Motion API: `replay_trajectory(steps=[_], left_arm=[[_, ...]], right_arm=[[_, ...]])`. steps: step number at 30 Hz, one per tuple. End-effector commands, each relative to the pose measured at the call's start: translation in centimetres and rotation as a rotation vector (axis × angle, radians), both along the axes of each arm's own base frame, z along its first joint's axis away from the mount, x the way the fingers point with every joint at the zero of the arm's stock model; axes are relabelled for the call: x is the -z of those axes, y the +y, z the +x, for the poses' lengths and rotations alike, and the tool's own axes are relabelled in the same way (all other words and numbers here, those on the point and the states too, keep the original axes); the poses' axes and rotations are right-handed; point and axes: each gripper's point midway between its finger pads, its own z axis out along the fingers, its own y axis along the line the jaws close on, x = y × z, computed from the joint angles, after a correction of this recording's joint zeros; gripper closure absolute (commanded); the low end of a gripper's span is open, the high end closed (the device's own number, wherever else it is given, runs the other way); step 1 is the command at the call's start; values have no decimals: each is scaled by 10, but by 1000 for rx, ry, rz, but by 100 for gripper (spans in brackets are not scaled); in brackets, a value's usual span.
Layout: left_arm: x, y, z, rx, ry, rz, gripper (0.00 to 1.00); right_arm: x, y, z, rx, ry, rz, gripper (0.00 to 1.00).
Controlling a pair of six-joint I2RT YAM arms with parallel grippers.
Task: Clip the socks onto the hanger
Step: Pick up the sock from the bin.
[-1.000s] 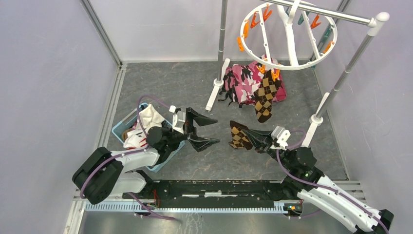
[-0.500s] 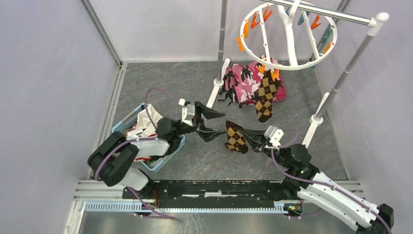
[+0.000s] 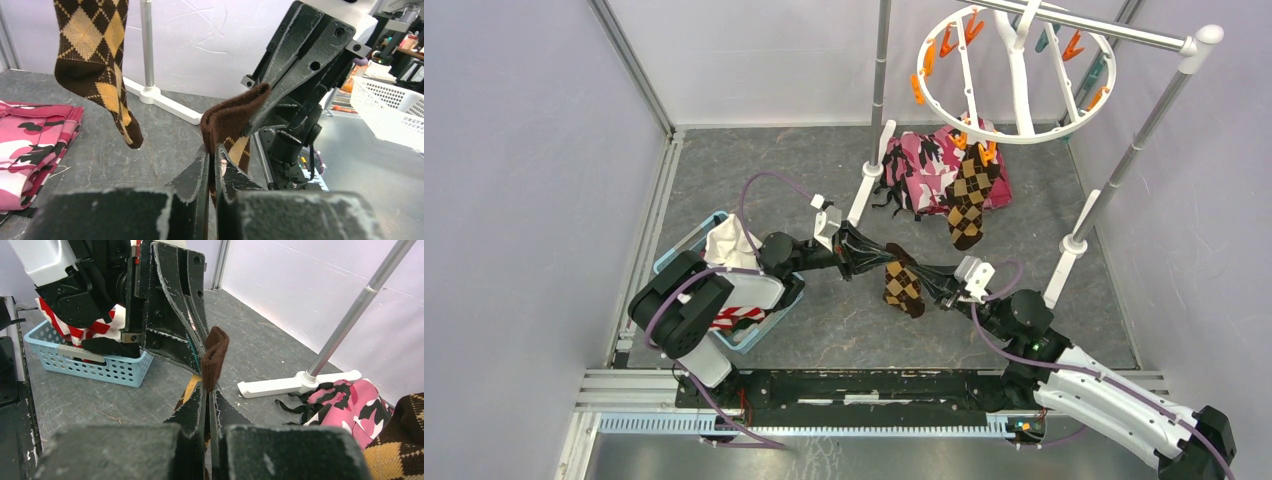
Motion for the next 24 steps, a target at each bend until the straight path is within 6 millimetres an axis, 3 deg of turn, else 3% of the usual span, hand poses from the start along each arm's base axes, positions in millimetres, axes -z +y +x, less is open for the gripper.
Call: replay_trajectory(steps=[1, 5, 10, 14, 17, 22, 24], left_arm=[[-50, 11, -23, 76, -188, -150, 97], [-53, 11, -27, 118, -160, -145, 98], [-49, 11, -30, 141, -130, -131, 98], [-52, 13, -33, 142, -144, -136, 98], [-55, 13, -34, 152, -142, -137, 98], [-57, 12, -33, 153, -112, -143, 98], [-60, 12, -32, 150, -97, -151, 96]], right_arm=[[-30, -6, 2, 30, -60, 64, 100], [-27, -3, 2, 22, -48, 45, 100], [-23, -6, 5, 41, -37, 27, 77], [-21, -5, 5, 43, -22, 19, 71], [-22, -6, 6, 46, -16, 30, 74], [-27, -9, 5, 52, -22, 45, 98], [-29, -10, 3, 53, -24, 56, 100]])
